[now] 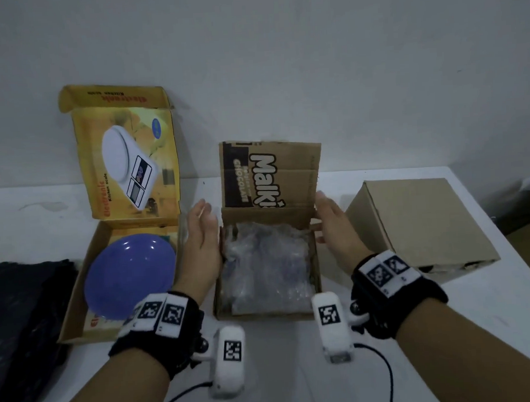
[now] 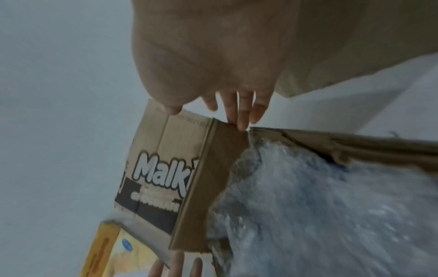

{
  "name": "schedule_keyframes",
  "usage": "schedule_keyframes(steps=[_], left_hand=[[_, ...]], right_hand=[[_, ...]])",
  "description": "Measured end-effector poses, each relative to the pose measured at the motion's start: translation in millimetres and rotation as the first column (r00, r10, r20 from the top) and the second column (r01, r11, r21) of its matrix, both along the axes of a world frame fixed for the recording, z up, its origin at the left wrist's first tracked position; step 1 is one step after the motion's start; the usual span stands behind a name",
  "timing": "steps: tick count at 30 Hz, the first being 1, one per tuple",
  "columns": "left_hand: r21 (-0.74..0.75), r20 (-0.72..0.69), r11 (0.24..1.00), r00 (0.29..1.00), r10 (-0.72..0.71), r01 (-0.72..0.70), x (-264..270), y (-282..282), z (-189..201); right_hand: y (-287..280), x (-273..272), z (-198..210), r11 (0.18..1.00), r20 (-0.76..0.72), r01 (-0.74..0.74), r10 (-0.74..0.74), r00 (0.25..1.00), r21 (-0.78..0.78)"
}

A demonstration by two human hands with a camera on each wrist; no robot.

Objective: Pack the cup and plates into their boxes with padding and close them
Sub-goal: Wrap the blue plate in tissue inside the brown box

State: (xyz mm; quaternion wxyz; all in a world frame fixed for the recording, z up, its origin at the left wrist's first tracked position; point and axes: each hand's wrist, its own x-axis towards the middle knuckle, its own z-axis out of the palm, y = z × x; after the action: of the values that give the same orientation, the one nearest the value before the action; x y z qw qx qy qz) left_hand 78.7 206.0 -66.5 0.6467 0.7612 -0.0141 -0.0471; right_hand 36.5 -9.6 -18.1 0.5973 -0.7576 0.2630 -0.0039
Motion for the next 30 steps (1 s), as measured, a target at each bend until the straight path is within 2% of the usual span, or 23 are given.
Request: schedule_keyframes(steps=[2,5,8,12,18,24,28,30], left_hand=[[-0.056,-0.040,0.998,0.998,-0.038,0.036,6,-4,10],[-0.112,-0.014,0.988,0.994,-0.109,0.107,-1,-7,24],[-0.162,-0.062,0.984,0.995,-0.084,0.073,-11,1,17],[-0.143,-0.079,0.975,0.980,-0.184,0.171,-25,12,7],[0.139,-0.018,0.930,0.939,-0.342,0.341,-28,25,-11],[0.393,0.136,0.864,0.909,-0.394,0.315,-44,18,-29],[0.548,0.114,0.786,0.905,-0.411,0.288,-48,10,-32],[0.574,0.113,0.773,0.908,-0.403,0.271,-46,7,-32]], right_hand=[[-1,-5,12,0.999,0.013,-0.038,0.037,0.999,0.023],[-1,-23,13,0.999,0.067,-0.039,0.037,0.997,0.018],[-5,-42,5,0.997,0.037,-0.070,0.069,0.997,0.031],[-10,-54,-7,0.985,-0.011,-0.158,0.159,0.987,0.075],[-5,-60,-30,0.999,-0.197,-0.051,0.052,0.979,0.011],[-1,-53,-41,0.999,-0.159,-0.015,0.008,0.987,-0.046],[-3,-45,-37,0.982,-0.149,-0.040,0.012,0.989,-0.183],[1,-47,-33,0.925,-0.137,-0.094,0.046,0.990,-0.367]])
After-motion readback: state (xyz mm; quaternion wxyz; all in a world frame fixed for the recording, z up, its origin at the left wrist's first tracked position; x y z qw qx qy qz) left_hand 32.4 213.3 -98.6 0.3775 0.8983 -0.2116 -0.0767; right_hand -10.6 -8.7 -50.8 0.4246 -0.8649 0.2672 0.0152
